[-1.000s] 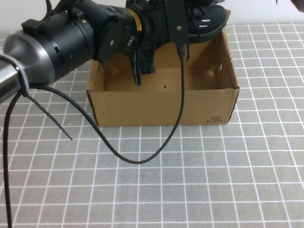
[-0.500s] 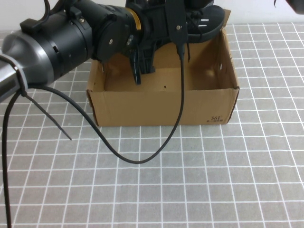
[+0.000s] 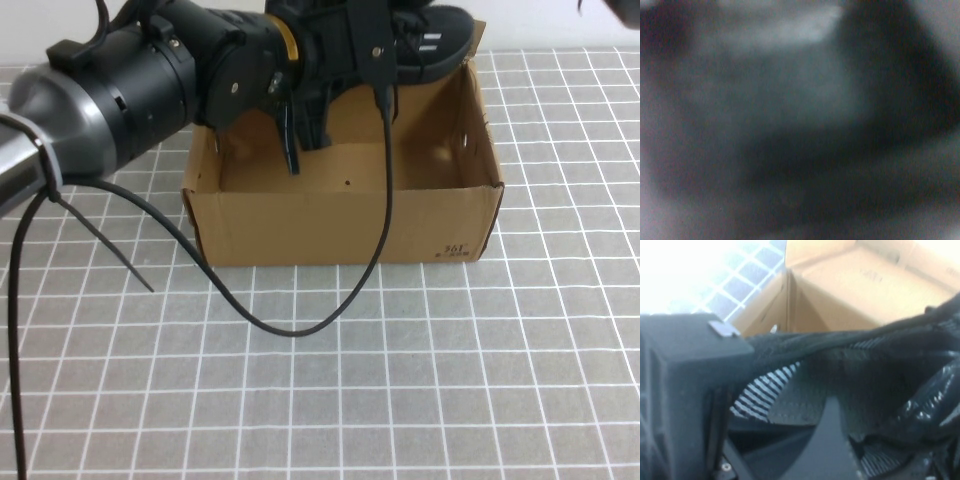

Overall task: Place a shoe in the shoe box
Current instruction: Adjust the shoe

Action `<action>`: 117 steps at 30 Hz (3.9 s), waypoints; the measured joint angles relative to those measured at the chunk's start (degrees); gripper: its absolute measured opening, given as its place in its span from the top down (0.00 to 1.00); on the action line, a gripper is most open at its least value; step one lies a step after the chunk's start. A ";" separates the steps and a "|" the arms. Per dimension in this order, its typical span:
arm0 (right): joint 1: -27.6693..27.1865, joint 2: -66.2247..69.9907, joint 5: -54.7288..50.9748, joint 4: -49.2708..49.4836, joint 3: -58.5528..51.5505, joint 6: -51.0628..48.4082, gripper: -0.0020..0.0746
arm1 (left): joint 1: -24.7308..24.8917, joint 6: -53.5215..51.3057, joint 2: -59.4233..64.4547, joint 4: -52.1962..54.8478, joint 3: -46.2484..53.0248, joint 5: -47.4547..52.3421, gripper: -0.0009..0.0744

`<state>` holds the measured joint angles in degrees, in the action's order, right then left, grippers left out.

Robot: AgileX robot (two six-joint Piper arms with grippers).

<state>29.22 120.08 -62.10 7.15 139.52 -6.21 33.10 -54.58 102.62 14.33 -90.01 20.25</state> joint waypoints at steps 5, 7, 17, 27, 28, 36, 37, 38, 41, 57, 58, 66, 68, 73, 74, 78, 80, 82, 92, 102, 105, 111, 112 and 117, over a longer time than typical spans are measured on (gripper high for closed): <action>0.04 -1.57 2.02 -0.95 -0.21 -1.22 0.29 | 0.00 0.12 -0.11 0.00 -0.55 -2.31 0.97; 0.14 -1.55 2.36 -1.36 -0.21 -1.32 0.29 | 0.00 0.12 -0.11 0.00 -0.55 -2.69 0.97; 0.59 0.33 2.59 -2.76 -0.11 -1.22 0.35 | -0.22 0.12 -0.11 -0.68 -0.44 0.02 0.97; 1.09 3.16 2.04 -1.54 0.23 -0.57 0.53 | -0.84 -1.52 0.06 -6.01 0.13 5.72 0.97; 1.09 3.39 1.79 -1.40 0.23 -0.60 0.57 | -0.84 -1.52 0.06 -6.02 0.13 6.05 0.97; 1.32 5.37 0.57 -3.06 0.69 -0.36 0.81 | -1.20 -1.74 0.95 -6.02 0.50 7.93 0.97; 1.21 5.68 0.57 -3.06 0.69 -0.22 0.84 | -1.19 -1.74 0.95 -6.02 0.59 8.01 0.97; 1.00 5.80 0.57 -3.06 0.69 0.07 0.87 | -1.19 -1.74 0.95 -6.02 0.59 8.01 0.97; 0.11 6.02 1.25 -3.06 0.69 1.83 0.94 | -1.23 -1.74 0.95 -6.02 0.59 8.14 0.97; -4.44 5.37 -0.26 -1.68 0.81 4.34 0.99 | -1.45 -1.64 0.73 -6.02 0.59 8.23 0.97; -4.46 4.93 -0.89 -1.56 0.81 4.34 0.99 | -1.58 -1.64 0.73 -6.02 0.59 7.93 0.97; -4.56 -0.27 -5.47 -2.15 3.26 4.34 0.99 | -2.36 -1.64 0.73 -6.02 0.59 7.22 0.97; -4.56 -1.13 -6.49 -3.87 3.76 4.34 0.99 | -2.36 -1.64 0.73 -6.02 0.59 7.08 0.97; -5.00 -2.10 -10.04 -7.63 4.03 4.34 0.99 | -2.36 -1.75 0.73 -6.09 0.59 6.12 0.97; -5.35 -2.24 -10.32 -7.63 4.03 4.34 0.99 | -2.36 -1.84 0.73 -6.09 0.59 5.80 0.97; -7.79 -3.24 -10.57 -6.84 4.03 4.34 0.99 | -2.49 -2.07 0.73 -6.09 0.59 5.07 0.97; -9.56 -4.49 -10.67 -5.31 4.03 4.34 0.99 | -2.87 -2.19 0.73 -6.23 0.59 4.67 0.97; -11.17 -5.92 -10.67 -4.27 4.03 4.34 0.99 | -3.40 -2.19 1.04 -6.75 0.59 4.55 0.97; -15.70 -19.41 -10.67 -3.52 -8.70 4.13 0.99 | -7.01 -9.46 2.42 -15.53 -1.53 6.23 0.98; -21.52 -37.81 -7.22 -3.52 -35.46 4.65 0.99 | -11.27 -32.38 5.51 -42.80 -10.17 15.65 0.98; -22.75 -42.05 -4.23 -3.52 -41.52 5.49 0.99 | -11.27 -33.16 5.51 -44.15 -10.30 19.25 0.98; -23.20 -44.61 -0.63 -1.73 -48.15 5.61 0.99 | -11.27 -33.72 5.61 -44.27 -10.30 24.05 0.98; -23.20 -44.61 -0.49 -1.40 -48.39 5.61 0.99 | -11.27 -34.22 5.61 -44.43 -10.58 24.33 0.98; -23.20 -44.41 -0.52 -1.02 -48.49 5.18 0.99 | -11.27 -39.07 5.61 -47.16 -11.97 24.93 0.99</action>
<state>6.03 75.68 -62.62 6.13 91.03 -1.03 21.83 -93.66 108.23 -32.83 -101.98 45.18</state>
